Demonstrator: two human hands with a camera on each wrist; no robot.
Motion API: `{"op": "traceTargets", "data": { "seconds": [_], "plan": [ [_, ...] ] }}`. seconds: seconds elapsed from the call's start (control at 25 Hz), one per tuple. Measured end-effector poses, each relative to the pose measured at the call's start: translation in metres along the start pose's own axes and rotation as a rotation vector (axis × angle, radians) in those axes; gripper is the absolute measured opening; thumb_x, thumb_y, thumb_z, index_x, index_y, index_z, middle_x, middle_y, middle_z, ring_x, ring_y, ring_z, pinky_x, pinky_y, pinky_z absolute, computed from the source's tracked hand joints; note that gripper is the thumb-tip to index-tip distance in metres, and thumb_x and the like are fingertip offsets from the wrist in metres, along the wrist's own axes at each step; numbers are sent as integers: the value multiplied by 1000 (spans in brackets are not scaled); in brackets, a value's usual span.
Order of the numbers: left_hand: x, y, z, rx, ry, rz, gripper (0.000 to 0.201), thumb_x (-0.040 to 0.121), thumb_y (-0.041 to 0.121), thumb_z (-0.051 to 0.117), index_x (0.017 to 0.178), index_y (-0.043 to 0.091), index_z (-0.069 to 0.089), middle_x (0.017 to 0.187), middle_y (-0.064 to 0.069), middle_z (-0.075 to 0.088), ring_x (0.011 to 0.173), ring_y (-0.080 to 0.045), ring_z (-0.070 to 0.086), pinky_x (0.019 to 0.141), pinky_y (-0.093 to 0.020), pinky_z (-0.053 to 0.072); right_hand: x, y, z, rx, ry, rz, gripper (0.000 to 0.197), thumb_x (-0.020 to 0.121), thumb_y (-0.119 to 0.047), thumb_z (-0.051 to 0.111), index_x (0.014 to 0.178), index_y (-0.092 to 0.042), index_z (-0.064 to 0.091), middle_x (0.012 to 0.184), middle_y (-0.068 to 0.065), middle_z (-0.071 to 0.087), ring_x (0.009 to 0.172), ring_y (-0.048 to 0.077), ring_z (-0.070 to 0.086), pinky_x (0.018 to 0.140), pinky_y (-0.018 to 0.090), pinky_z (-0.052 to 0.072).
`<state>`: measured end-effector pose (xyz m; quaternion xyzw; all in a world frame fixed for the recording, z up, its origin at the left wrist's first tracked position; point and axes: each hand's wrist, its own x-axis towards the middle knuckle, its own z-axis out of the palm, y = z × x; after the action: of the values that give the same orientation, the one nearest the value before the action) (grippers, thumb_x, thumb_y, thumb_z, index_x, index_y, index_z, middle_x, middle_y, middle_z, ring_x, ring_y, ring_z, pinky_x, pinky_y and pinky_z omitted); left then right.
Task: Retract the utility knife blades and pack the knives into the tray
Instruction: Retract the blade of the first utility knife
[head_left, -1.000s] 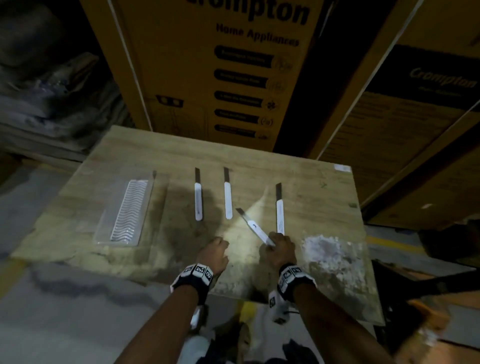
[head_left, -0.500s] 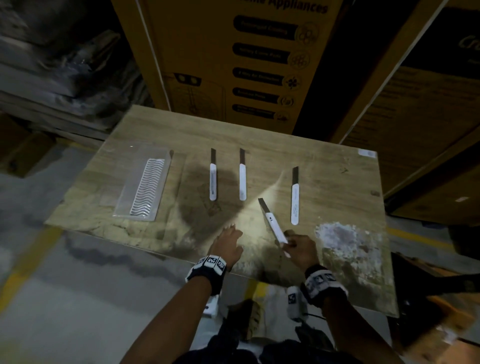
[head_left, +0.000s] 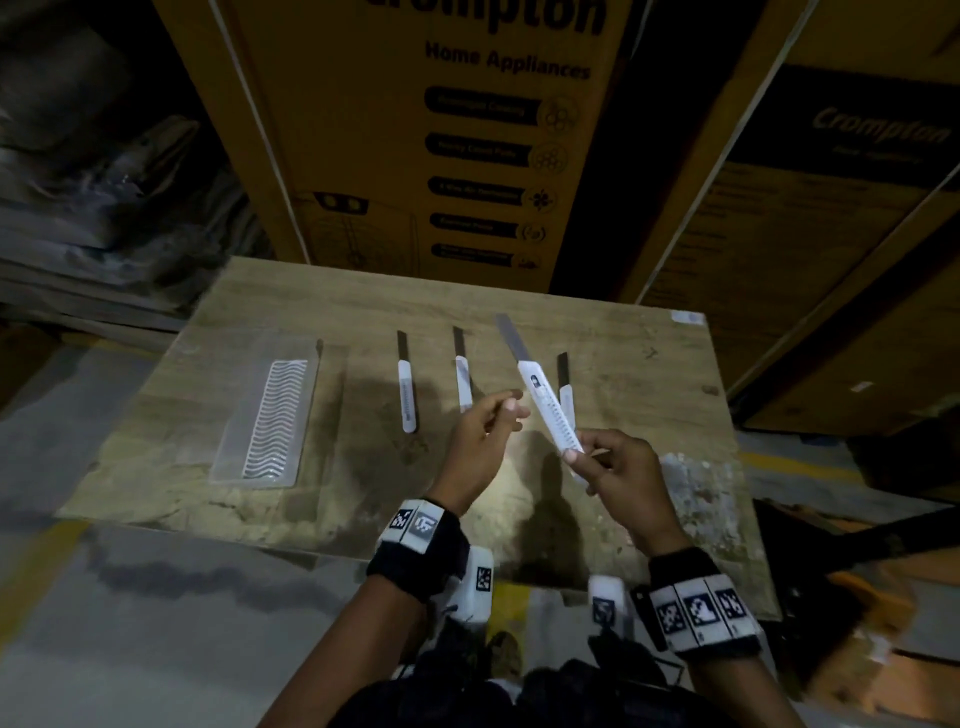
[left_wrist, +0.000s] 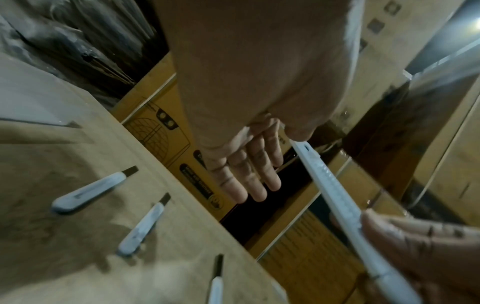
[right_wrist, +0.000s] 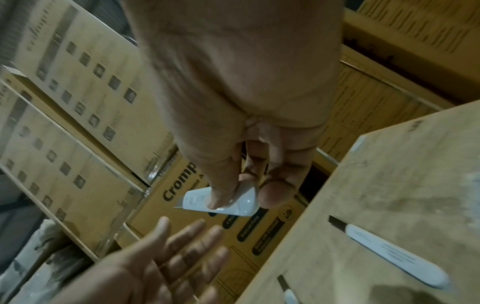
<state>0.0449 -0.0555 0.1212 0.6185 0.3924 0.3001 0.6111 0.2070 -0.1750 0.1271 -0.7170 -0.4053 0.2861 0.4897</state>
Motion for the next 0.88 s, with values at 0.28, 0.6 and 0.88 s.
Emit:
{"op": "traceTargets", "data": {
  "seconds": [0.28, 0.6, 0.88],
  "plan": [
    [2, 64, -41, -97, 23, 112, 13, 100, 13, 63, 97, 14, 75, 88, -6, 78, 75, -9, 70, 62, -22, 50, -8, -28, 17, 27, 13, -55, 21, 86, -8, 78, 95, -27, 81, 91, 4, 75, 72, 13, 67, 57, 27, 51],
    [12, 111, -85, -127, 68, 248, 10, 88, 15, 78, 84, 6, 81, 75, -5, 79, 63, -15, 72, 50, -24, 48, -6, -94, 70, 199, -6, -56, 5, 94, -16, 72, 92, -14, 76, 82, -1, 75, 70, 14, 66, 63, 28, 51],
    [24, 126, -122, -64, -62, 301, 9, 89, 22, 77, 91, 17, 83, 81, -7, 80, 70, -19, 70, 58, -34, 49, -8, -141, 105, 392, 60, -108, 21, 101, -5, 57, 121, -9, 62, 96, 14, 76, 75, 32, 74, 66, 32, 59]
  ]
}}
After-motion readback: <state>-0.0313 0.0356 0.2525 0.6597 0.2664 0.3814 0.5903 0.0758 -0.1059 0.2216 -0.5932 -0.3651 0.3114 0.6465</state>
